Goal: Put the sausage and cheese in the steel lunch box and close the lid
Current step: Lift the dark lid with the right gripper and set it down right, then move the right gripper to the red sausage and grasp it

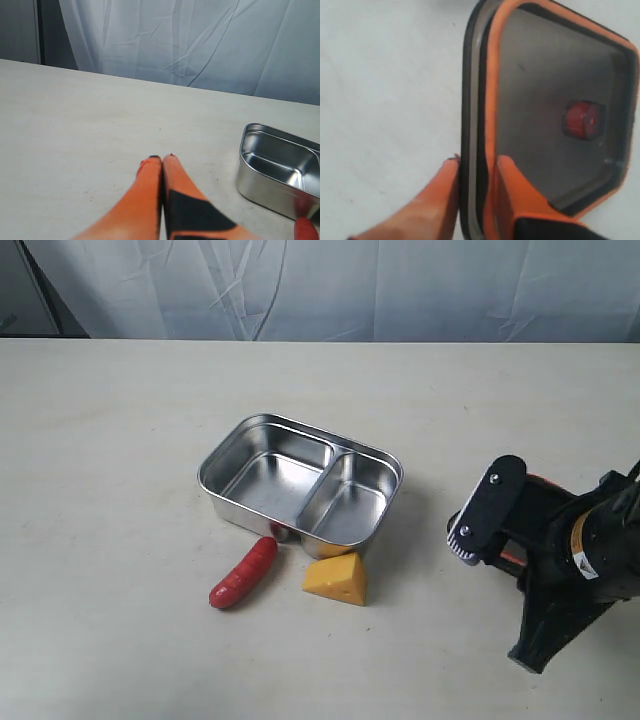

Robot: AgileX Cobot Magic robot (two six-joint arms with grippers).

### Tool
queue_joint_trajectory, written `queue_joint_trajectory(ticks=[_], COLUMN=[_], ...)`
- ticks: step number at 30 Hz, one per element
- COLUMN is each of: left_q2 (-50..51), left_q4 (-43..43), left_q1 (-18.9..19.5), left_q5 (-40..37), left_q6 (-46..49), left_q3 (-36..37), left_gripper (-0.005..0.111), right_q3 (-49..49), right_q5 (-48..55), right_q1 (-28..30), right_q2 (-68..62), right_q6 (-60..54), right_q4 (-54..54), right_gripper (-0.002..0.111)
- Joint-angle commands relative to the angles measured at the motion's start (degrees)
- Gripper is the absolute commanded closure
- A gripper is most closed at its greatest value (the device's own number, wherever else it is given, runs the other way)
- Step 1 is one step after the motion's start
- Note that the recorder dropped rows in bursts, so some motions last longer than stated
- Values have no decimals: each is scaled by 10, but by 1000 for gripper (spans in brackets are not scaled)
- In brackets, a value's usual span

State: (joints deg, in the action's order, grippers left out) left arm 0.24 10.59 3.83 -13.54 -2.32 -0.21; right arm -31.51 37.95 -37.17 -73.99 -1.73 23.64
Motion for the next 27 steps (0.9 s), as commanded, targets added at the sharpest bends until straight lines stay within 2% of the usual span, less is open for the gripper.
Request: queue_joint_trajectory(ticks=[1, 3, 5, 8, 11, 14, 17, 20, 25, 27], left_q2=[-2, -2, -2, -2, -2, -2, -2, -2, -2, -2], left_q4=[-2, -2, -2, -2, -2, -2, -2, -2, -2, -2], left_q1=[-5, -5, -5, -5, -5, -5, -5, -5, -5, -5], left_q5=[1, 1, 1, 1, 1, 1, 1, 1, 1, 1], left_q6=[0, 0, 0, 0, 0, 0, 0, 0, 0, 0], left_q3=[2, 2, 2, 2, 2, 2, 2, 2, 2, 2], left_gripper=[107, 107, 107, 107, 107, 107, 107, 107, 107, 107], right_q3=[4, 4, 4, -2, -26, -48, -74, -108, -159, -178], right_q5=[-11, -24, -27, -30, -43, -84, -110, -112, -117, -118], right_q1=[-3, -3, -3, -3, -5, -24, -57, -76, -80, -80], right_q2=[-2, -2, -2, -2, -2, -5, -27, -71, -164, -203], right_q6=[84, 118, 136, 138, 138, 138, 138, 150, 250, 258], right_q4=[-10, -12, -12, -27, -102, -198, -242, -255, -236, -233], right_gripper=[57, 41, 33, 33, 33, 34, 40, 45, 45, 45])
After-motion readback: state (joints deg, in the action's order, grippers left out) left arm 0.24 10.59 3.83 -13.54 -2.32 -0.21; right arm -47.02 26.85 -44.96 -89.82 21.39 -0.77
